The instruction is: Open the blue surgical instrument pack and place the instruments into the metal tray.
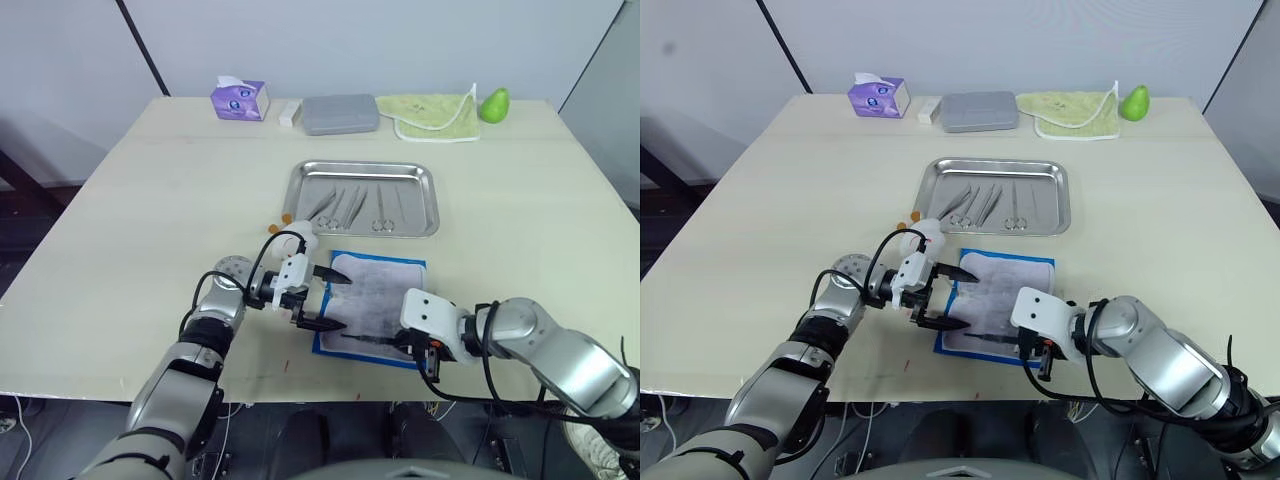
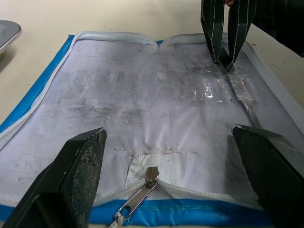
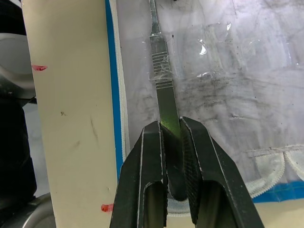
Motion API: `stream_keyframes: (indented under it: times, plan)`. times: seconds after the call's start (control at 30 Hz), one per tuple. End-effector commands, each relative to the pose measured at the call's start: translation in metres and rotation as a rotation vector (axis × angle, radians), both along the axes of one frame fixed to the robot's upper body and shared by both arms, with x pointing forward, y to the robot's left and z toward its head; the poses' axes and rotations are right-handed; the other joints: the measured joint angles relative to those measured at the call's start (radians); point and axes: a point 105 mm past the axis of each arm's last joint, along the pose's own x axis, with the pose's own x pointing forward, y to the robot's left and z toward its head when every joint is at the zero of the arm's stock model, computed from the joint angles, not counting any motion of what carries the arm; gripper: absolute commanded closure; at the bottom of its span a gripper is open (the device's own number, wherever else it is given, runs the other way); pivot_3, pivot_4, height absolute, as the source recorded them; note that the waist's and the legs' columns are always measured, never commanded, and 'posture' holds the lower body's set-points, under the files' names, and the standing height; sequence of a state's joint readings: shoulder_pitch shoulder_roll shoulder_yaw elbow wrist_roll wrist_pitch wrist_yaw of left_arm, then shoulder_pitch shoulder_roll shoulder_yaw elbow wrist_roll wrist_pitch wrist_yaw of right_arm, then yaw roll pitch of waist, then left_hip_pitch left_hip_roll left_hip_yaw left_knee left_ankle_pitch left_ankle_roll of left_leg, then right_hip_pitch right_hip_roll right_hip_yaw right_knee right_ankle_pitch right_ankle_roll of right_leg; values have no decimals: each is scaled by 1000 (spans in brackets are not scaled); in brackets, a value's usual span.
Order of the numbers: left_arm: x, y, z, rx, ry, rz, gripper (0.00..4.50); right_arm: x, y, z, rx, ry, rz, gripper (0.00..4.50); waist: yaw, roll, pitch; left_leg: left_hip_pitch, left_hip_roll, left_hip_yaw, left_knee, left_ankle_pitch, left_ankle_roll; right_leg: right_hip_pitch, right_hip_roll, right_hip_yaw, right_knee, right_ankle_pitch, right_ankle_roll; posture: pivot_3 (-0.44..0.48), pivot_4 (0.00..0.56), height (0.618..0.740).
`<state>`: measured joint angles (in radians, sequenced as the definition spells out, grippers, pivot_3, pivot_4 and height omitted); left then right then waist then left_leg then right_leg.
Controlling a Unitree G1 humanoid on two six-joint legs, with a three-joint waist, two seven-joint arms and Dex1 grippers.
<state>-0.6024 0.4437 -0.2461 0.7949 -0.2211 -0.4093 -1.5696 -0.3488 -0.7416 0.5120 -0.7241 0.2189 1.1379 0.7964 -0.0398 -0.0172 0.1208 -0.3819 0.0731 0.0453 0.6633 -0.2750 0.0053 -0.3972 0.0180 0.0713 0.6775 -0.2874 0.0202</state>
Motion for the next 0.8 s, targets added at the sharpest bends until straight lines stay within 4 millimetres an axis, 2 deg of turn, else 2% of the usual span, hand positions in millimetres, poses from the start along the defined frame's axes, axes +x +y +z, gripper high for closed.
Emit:
stream_keyframes:
  times: [0.03, 0.8]
  plan:
    - [-15, 10, -29, 96, 106, -9, 0, 1, 1, 7, -14, -16, 3, 4430, 0, 0, 0, 0, 0, 0, 0, 0, 0, 0, 0, 0, 0, 0, 0, 0, 150, 740]
    - [-16, 9, -30, 100, 108, -11, 0, 8, 8, 26, -41, -50, 45, 4430, -1, 4, 5, -2, 0, 0, 0, 0, 0, -2, -1, 0, 0, 0, 0, 0, 150, 740]
